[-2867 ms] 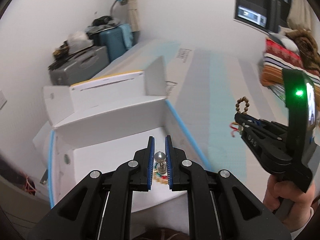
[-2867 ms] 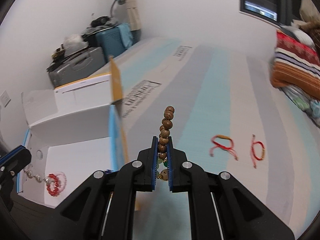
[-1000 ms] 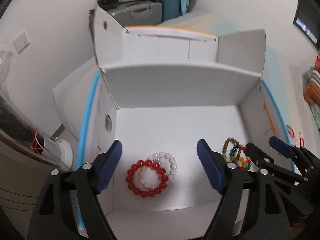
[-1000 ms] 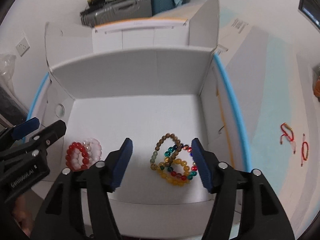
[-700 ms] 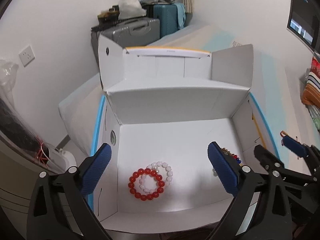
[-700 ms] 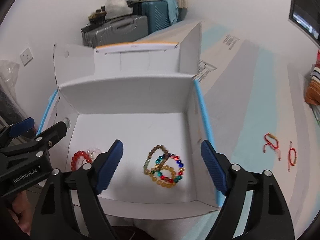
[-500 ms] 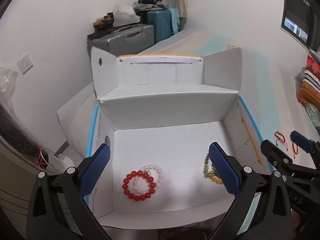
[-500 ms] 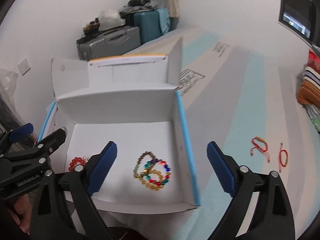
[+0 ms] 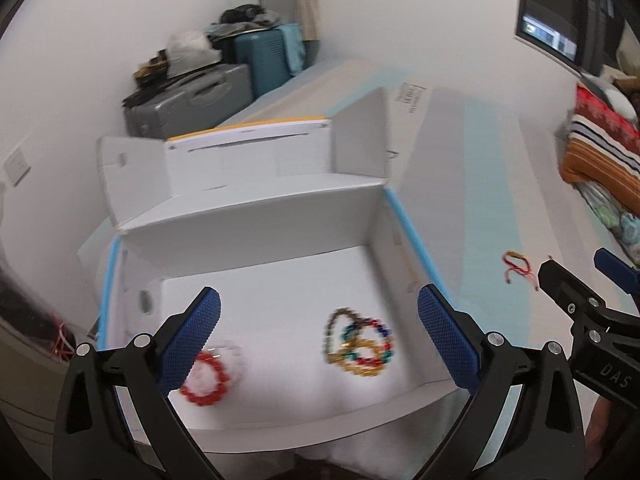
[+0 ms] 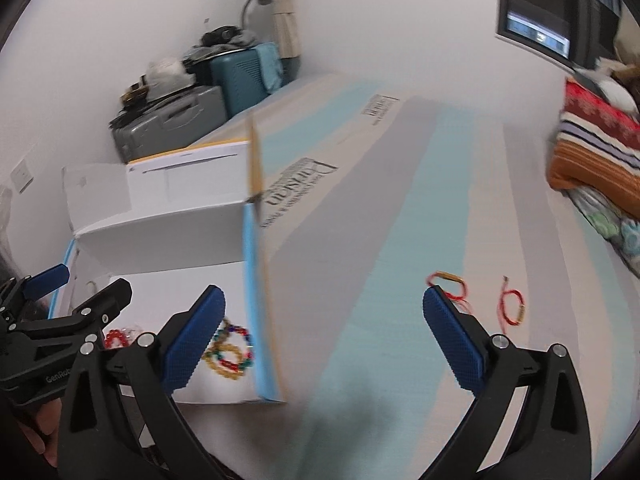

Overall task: Organize jewelry
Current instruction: 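Move both tools back over the two red string bracelets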

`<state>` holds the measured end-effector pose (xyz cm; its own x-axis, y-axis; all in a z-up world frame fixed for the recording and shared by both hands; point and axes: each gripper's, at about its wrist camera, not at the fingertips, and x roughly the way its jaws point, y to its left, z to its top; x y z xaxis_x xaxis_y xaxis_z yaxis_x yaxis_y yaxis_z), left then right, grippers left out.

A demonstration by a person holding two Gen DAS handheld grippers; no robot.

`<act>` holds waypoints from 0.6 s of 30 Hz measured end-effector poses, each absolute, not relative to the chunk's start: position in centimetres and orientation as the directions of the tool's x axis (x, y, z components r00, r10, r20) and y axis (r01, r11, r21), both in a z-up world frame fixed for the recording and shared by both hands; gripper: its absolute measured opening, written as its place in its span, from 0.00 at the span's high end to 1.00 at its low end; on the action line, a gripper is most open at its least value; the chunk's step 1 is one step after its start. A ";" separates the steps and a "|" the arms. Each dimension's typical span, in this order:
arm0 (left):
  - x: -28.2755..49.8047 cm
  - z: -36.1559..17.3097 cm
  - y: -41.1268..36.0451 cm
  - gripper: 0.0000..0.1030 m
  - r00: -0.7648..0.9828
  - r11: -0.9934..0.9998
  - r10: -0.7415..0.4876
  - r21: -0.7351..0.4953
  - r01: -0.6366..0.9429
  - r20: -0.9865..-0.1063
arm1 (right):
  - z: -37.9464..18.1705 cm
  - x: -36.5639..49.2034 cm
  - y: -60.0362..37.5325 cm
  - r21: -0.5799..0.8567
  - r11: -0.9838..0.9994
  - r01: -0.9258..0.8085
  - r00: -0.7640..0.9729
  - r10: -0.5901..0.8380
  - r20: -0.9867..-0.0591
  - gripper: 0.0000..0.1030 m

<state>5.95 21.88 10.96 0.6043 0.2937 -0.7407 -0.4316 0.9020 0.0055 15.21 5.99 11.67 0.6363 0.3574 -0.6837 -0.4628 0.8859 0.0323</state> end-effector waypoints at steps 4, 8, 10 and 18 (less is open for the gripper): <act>7.9 10.9 19.0 0.06 0.621 0.925 0.262 0.009 -0.380 -0.739 | 11.0 16.8 2.5 0.041 0.911 -0.410 0.646 0.322 -0.692 0.07; 9.7 10.6 15.9 0.06 0.627 0.941 0.238 0.016 -0.338 -0.742 | 10.2 18.4 -0.9 0.059 0.933 -0.356 0.651 0.292 -0.700 0.07; 10.5 10.2 14.4 0.06 0.627 0.949 0.224 0.019 -0.316 -0.746 | 9.7 19.4 -2.7 0.071 0.943 -0.325 0.652 0.278 -0.705 0.07; 14.2 7.9 9.0 0.06 0.608 0.972 0.184 0.052 -0.228 -0.772 | 6.2 23.6 -9.8 0.118 0.970 -0.213 0.620 0.228 -0.751 0.07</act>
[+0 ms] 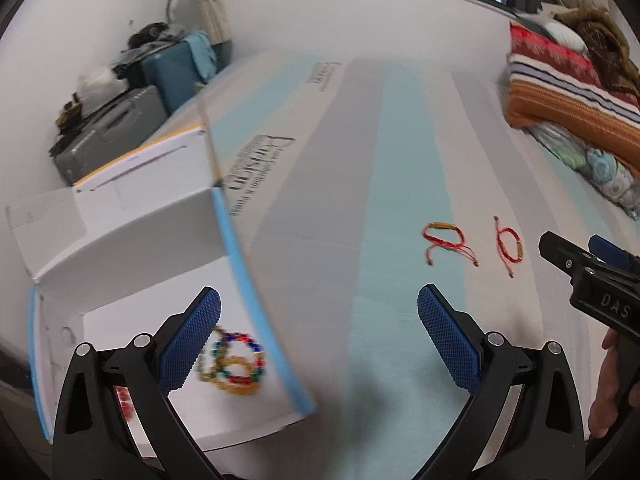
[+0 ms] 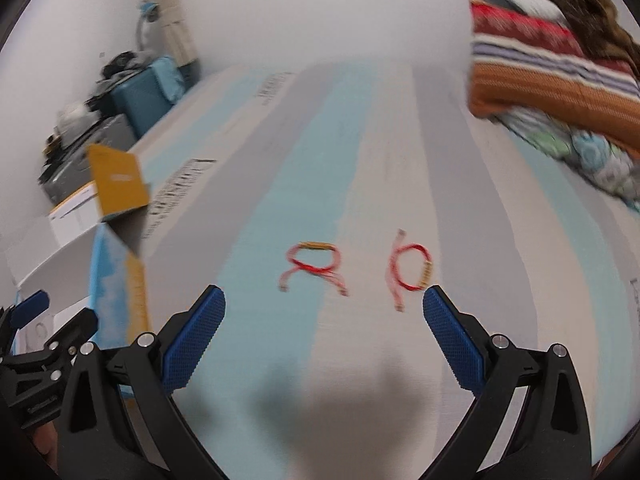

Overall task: Organize jewelry
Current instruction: 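Move both tools back over the two red string bracelets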

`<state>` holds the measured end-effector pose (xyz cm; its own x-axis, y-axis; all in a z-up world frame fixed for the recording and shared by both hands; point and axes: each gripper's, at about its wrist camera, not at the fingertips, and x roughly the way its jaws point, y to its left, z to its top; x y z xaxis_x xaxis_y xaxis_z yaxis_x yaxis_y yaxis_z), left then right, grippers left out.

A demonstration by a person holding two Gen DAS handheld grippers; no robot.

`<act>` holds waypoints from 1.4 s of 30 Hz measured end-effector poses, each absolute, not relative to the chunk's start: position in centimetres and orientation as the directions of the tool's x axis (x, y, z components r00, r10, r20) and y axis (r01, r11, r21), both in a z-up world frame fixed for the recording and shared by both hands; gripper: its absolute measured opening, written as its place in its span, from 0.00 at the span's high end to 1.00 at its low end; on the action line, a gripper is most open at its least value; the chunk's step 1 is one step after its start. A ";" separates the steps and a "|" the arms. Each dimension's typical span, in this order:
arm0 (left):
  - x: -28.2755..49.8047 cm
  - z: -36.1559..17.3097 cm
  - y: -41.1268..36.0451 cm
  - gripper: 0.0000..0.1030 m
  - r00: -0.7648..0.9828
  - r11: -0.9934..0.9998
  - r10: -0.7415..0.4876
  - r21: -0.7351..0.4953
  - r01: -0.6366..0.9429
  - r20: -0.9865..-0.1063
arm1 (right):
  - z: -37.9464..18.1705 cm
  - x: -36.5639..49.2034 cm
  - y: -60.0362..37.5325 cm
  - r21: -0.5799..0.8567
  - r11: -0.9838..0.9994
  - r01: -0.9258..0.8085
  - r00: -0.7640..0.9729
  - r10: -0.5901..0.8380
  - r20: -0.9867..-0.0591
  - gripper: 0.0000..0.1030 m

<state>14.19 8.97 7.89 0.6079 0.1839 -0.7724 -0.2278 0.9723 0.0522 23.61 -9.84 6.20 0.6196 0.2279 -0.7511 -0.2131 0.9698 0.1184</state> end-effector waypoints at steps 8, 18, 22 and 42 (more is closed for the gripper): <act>18.2 5.2 4.8 0.06 0.576 0.986 0.116 0.025 -0.164 -0.809 | 2.9 26.5 -13.8 0.131 0.979 -0.154 0.589 0.198 -0.784 0.07; 23.9 1.2 2.6 0.06 0.522 0.986 0.064 -0.028 -0.167 -0.850 | -0.6 29.8 -16.9 0.122 0.985 -0.126 0.585 0.173 -0.792 0.08; 26.4 -0.2 1.7 0.06 0.512 0.985 0.047 -0.045 -0.165 -0.857 | -1.8 31.3 -17.3 0.132 0.982 -0.137 0.563 0.186 -0.805 0.07; 37.0 -7.5 -0.6 0.06 0.426 0.993 0.033 -0.019 -0.117 -0.904 | -7.8 36.7 -15.3 0.084 0.973 -0.213 0.483 0.180 -0.857 0.21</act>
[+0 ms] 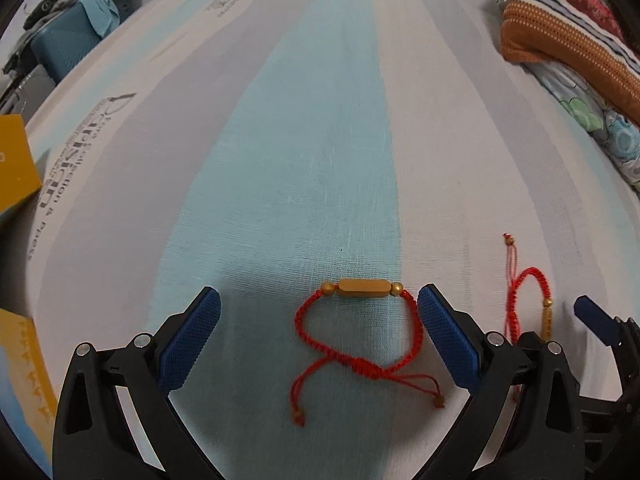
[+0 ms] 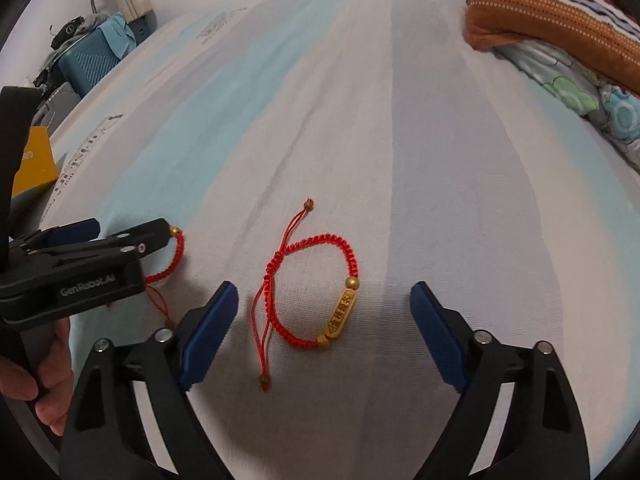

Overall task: Organize jewelry
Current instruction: 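Move both tools back over the two red string bracelets, then grasp small red string bracelet with left tool while right tool grasps gold-tag red bracelet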

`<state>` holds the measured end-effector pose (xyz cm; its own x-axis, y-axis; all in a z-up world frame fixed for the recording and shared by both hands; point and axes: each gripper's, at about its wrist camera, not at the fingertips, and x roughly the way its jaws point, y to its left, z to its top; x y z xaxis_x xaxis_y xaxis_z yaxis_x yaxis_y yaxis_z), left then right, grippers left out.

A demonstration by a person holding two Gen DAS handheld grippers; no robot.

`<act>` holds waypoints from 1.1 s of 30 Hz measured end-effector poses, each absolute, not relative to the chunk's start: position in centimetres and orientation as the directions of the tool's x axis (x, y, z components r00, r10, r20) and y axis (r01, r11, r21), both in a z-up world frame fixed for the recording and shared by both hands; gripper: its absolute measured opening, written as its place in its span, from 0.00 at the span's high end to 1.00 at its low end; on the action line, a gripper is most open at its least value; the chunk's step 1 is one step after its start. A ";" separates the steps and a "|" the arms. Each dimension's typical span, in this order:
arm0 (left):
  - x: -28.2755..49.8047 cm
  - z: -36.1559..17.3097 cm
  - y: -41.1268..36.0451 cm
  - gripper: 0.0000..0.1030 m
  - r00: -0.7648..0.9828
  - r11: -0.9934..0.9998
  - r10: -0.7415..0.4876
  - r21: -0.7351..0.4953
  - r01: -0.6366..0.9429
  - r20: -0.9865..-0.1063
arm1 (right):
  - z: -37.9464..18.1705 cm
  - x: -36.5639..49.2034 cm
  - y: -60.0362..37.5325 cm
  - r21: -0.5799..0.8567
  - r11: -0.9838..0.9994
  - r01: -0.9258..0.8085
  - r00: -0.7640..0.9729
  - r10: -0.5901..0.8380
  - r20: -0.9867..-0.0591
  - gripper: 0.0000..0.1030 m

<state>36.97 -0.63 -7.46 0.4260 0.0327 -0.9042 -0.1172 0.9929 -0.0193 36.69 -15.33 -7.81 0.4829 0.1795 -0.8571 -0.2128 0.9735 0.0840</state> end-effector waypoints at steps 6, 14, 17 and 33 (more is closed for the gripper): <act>37.0 -8.7 -0.8 0.07 0.400 0.993 0.008 -0.041 -0.113 -0.916 | -9.2 37.1 -15.2 0.076 0.979 -0.189 0.461 0.157 -0.873 0.28; 36.6 -8.7 -0.4 0.33 0.379 0.994 0.016 -0.026 -0.105 -0.925 | -9.2 37.1 -16.0 0.067 0.985 -0.156 0.460 0.133 -0.878 0.56; 36.3 -8.7 -0.4 0.41 0.384 0.995 0.013 -0.027 -0.100 -0.923 | -9.1 37.2 -16.4 0.073 0.986 -0.148 0.458 0.134 -0.879 0.65; 35.4 -8.1 0.4 0.97 0.377 0.994 -0.009 -0.050 -0.099 -0.926 | -8.7 37.0 -17.1 0.076 0.989 -0.129 0.477 0.129 -0.869 0.93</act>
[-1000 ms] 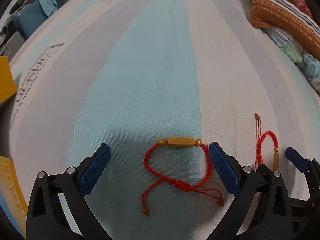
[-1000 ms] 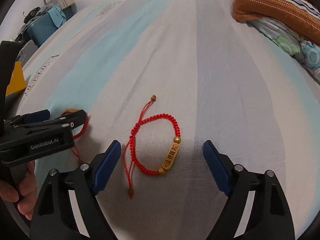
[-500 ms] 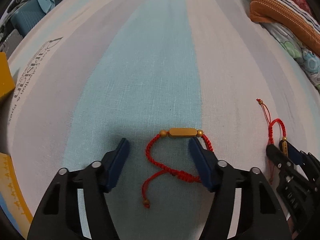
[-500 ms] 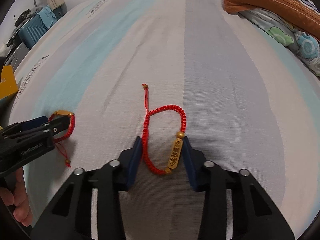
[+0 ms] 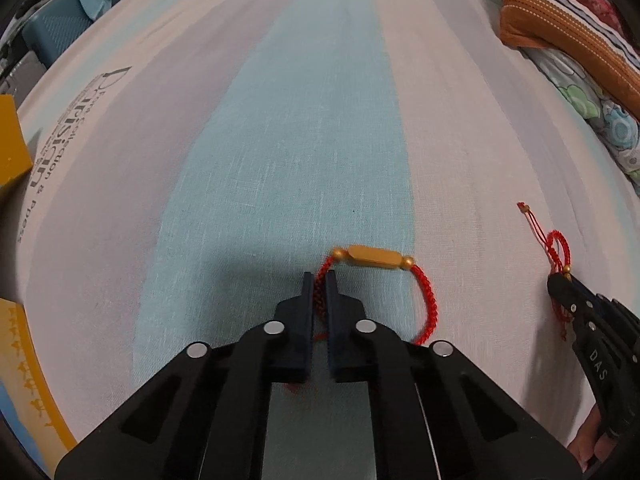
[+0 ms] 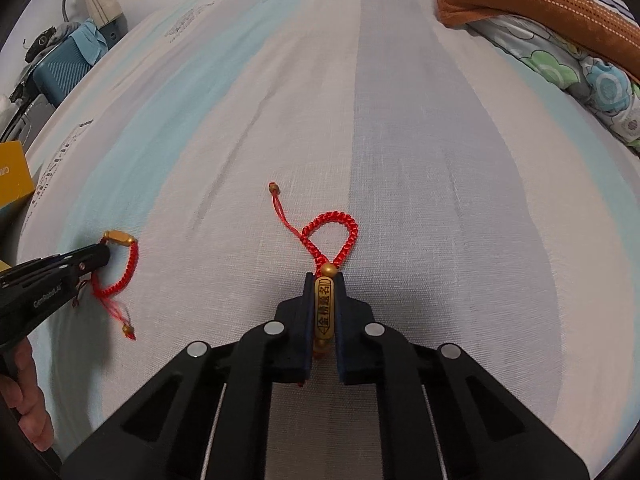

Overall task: Organize jewelry
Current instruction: 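Grasp small red string bracelet with left tool while right tool grasps gold-tag red bracelet, then lift and carry both red string bracelets to the white box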

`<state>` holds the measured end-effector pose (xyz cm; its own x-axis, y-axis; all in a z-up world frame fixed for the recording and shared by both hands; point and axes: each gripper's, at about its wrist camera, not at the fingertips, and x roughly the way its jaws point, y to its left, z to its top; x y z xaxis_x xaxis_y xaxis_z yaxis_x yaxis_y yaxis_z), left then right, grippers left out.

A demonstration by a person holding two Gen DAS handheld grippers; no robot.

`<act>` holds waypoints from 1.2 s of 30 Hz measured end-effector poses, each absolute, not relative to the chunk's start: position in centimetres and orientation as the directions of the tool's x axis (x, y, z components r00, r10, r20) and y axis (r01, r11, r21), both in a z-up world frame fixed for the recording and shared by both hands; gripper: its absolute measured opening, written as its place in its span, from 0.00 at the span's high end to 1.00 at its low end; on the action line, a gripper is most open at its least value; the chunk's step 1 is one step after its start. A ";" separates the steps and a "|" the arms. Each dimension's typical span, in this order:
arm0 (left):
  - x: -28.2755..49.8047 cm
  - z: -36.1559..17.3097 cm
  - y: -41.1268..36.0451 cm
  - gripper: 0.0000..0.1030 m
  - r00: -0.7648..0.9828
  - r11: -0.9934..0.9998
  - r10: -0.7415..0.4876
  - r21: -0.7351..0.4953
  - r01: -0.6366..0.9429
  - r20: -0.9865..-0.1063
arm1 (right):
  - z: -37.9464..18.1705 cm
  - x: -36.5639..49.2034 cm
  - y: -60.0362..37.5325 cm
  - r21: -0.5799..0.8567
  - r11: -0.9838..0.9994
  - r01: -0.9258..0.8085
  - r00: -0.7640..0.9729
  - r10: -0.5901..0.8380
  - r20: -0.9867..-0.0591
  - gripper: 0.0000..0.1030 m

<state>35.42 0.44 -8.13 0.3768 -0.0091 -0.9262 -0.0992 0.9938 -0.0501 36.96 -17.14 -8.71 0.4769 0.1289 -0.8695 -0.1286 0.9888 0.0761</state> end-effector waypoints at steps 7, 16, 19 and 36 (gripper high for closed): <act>34.6 -7.3 0.7 0.97 0.392 0.993 -0.024 -0.069 -0.100 -0.920 | -8.3 37.0 -17.5 0.094 0.987 -0.128 0.482 0.144 -0.864 0.93; 33.5 -5.2 -0.3 0.97 0.433 0.994 -0.041 -0.083 -0.078 -0.901 | -7.1 36.5 -17.6 0.081 0.987 -0.141 0.511 0.143 -0.848 0.93; 33.1 -4.4 -1.0 0.97 0.449 0.994 -0.052 -0.090 -0.064 -0.892 | -6.4 36.1 -17.6 0.087 0.986 -0.146 0.521 0.151 -0.840 0.93; 31.2 -0.2 -1.6 0.97 0.526 0.995 -0.055 -0.091 -0.042 -0.848 | -3.0 33.8 -17.0 0.050 0.987 -0.153 0.594 0.132 -0.794 0.93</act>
<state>31.16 -1.57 -0.21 0.5264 -0.0553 -0.8485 -0.0417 0.9950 -0.0907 33.81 -17.00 -3.01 0.5936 0.1325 -0.7938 -0.1529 0.9870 0.0504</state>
